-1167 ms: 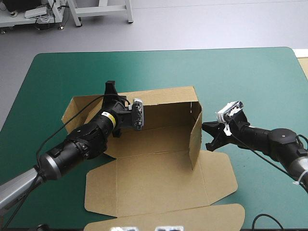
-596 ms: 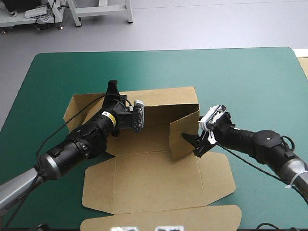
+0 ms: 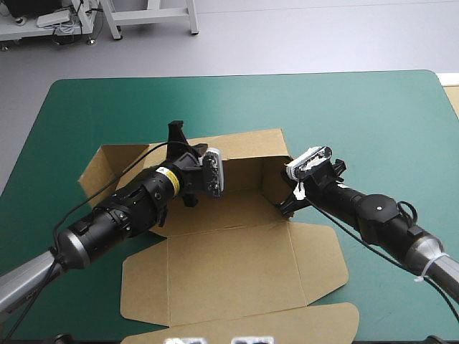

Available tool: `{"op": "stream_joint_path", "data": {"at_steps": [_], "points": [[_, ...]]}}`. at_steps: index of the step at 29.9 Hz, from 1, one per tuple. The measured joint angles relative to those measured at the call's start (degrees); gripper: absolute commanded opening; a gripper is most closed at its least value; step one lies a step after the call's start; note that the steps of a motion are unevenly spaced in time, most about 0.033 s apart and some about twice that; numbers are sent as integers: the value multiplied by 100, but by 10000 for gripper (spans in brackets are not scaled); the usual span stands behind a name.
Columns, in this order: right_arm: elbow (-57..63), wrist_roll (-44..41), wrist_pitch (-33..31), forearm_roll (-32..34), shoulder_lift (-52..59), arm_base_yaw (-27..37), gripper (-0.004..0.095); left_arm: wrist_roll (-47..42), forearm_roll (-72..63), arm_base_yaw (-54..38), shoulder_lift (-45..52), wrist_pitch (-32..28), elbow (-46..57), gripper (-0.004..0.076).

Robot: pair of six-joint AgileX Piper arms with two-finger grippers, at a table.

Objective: Fold the box

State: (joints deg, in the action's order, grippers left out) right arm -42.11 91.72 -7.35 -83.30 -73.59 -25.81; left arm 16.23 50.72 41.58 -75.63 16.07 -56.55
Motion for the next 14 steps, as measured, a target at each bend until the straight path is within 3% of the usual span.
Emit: {"op": "stream_joint_path", "data": {"at_steps": [6, 11, 14], "points": [[-116, -103, 546, -14, 0, -46, -18, -231, -92, 172, 213, -558, 19, 472], [-274, -103, 1444, -48, -44, -53, -18, -351, -99, 596, 489, -687, 19, 483], [-451, -103, 1635, -107, -208, -2, -18, -363, -99, 821, 597, -717, 19, 480]]}}
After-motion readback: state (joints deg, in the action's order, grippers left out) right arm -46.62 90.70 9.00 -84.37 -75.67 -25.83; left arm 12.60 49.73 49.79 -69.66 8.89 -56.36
